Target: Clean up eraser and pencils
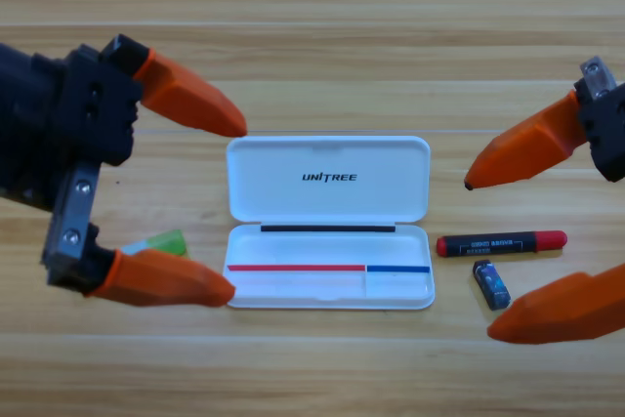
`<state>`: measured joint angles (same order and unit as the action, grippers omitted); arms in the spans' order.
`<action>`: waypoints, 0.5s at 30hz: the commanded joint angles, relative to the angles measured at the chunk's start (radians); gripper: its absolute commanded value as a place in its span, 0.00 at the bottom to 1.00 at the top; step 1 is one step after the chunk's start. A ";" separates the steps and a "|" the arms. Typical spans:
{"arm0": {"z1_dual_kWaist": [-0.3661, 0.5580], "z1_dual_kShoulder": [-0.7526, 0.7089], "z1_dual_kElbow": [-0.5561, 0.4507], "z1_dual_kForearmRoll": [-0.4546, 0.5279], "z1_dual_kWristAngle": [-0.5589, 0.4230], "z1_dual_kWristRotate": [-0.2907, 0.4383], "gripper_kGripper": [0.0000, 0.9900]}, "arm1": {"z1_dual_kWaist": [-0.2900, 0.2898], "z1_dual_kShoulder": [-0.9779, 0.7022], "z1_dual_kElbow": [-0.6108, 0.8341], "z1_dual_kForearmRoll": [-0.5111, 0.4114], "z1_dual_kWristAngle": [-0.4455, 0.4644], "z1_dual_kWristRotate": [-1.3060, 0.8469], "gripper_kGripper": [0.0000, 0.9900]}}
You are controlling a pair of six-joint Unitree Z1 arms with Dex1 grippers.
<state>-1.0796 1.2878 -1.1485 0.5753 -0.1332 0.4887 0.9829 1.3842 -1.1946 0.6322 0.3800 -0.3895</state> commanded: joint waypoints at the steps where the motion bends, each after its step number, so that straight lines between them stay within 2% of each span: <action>1: -0.028 0.021 -0.010 0.023 0.012 -0.018 0.97 | 0.020 0.035 0.009 0.014 -0.015 -0.009 0.99; 12: -0.028 0.034 -0.028 0.054 0.009 -0.029 0.97 | 0.020 0.013 0.033 0.014 -0.020 0.011 0.99; 15: -0.028 0.036 -0.042 0.071 0.009 -0.030 0.97 | 0.020 0.029 0.033 0.014 -0.061 0.041 0.99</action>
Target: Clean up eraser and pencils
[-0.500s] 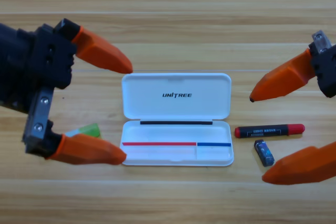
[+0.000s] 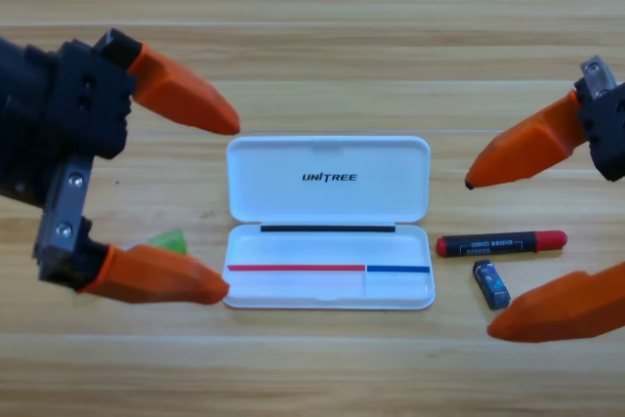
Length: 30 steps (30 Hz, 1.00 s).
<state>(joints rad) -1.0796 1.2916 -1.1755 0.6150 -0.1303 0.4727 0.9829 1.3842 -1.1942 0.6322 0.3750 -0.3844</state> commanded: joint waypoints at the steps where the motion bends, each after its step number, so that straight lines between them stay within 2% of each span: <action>1: -0.028 0.034 -0.022 0.040 0.006 -0.012 0.97 | 0.020 0.039 0.030 0.014 -0.090 0.059 0.99; 5: -0.028 0.034 -0.046 0.077 0.009 -0.005 0.97 | 0.003 0.087 0.024 0.015 -0.249 0.160 0.99; 11: -0.014 0.055 -0.110 0.146 0.070 -0.002 0.97 | -0.139 0.226 0.013 0.044 -0.258 0.245 0.99; 14: 0.007 0.086 -0.159 0.200 0.124 -0.002 0.97 | -0.188 0.303 -0.002 0.052 -0.294 0.323 0.99; 18: 0.095 0.173 -0.277 0.335 0.156 0.012 0.97 | -0.204 0.403 -0.024 0.055 -0.392 0.423 0.99; 23: 0.241 0.268 -0.391 0.471 0.159 0.083 0.97 | -0.205 0.487 -0.036 0.055 -0.447 0.499 0.99; 30: 0.409 0.382 -0.389 0.511 0.110 0.172 0.97 | -0.204 0.578 -0.068 0.055 -0.443 0.552 0.96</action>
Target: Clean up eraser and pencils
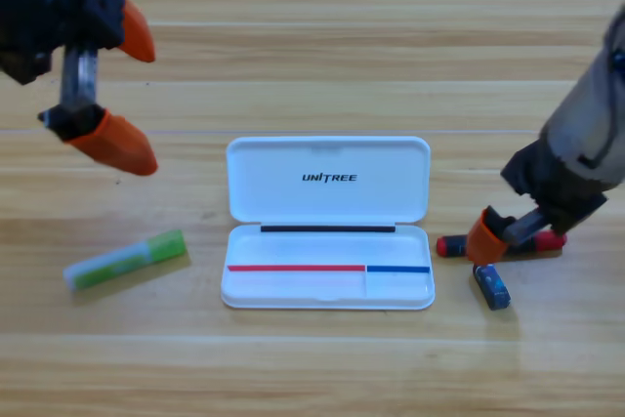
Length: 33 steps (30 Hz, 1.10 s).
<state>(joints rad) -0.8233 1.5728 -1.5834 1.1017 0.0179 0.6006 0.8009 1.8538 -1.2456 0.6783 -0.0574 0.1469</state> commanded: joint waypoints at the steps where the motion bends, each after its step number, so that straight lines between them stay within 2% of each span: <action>1: 0.162 0.110 0.023 0.024 -0.038 0.045 0.97 | -0.022 0.119 -0.020 0.009 -0.007 0.023 0.96; 12: 0.182 0.216 0.037 0.020 -0.095 0.039 0.97 | -0.017 0.208 -0.028 0.012 0.025 0.040 0.93; 18: 0.191 0.245 0.037 0.017 -0.122 0.034 0.97 | -0.016 0.245 -0.034 0.018 0.054 0.042 0.83; 21: 0.201 0.260 0.037 0.015 -0.128 0.033 0.98 | -0.016 0.259 -0.032 0.024 0.067 0.043 0.82; 31: 0.222 0.283 0.037 0.009 -0.136 0.042 0.98 | -0.016 0.283 -0.028 0.037 0.120 0.023 0.23; 33: 0.228 0.286 0.039 0.006 -0.139 0.044 0.98 | -0.016 0.283 -0.031 0.047 0.139 0.017 0.14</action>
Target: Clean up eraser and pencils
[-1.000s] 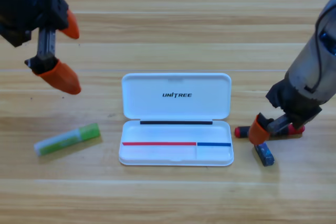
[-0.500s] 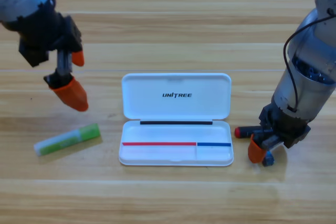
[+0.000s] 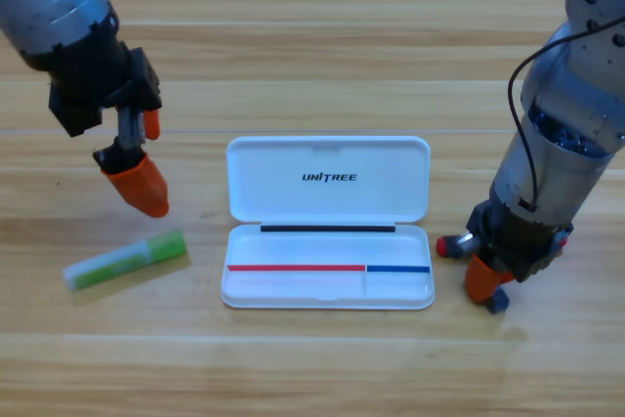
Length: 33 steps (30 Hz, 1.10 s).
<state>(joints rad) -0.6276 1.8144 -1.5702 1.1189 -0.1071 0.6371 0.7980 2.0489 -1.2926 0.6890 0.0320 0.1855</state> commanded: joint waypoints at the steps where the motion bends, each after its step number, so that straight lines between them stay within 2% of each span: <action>1: 0.035 0.046 0.025 -0.014 -0.017 0.010 0.98 | -0.013 0.088 0.015 0.046 0.057 -0.028 0.10; 3: 0.043 0.051 0.030 -0.019 -0.026 0.015 0.98 | -0.013 0.085 0.006 0.070 0.075 -0.037 0.00; 6: 0.057 0.056 0.045 -0.042 -0.031 0.019 0.98 | -0.014 0.063 -0.020 0.118 0.085 -0.067 0.00; 9: 0.077 0.066 0.079 -0.105 -0.026 0.021 0.99 | -0.014 0.017 -0.068 0.196 0.085 -0.159 0.00; 12: 0.103 0.118 0.084 -0.146 -0.022 0.021 1.00 | -0.010 -0.018 -0.136 0.305 0.083 -0.307 0.00; 15: 0.120 0.174 0.085 -0.174 0.003 0.021 1.00 | 0.001 -0.049 -0.188 0.366 0.083 -0.475 0.00; 20: 0.141 0.210 0.108 -0.203 0.078 0.027 1.00 | 0.018 -0.038 -0.238 0.368 0.040 -0.724 0.00; 23: 0.152 0.210 0.148 -0.229 0.101 0.033 1.00 | 0.030 -0.001 -0.275 0.368 0.012 -0.795 0.00; 33: 0.152 0.201 0.260 -0.283 0.116 0.038 0.99 | 0.107 0.082 -0.383 0.368 0.040 -0.830 0.00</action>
<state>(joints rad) -0.4948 1.9847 -1.3576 0.8666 0.0036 0.6656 0.8251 2.0441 -1.6611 1.0373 0.0515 -0.6382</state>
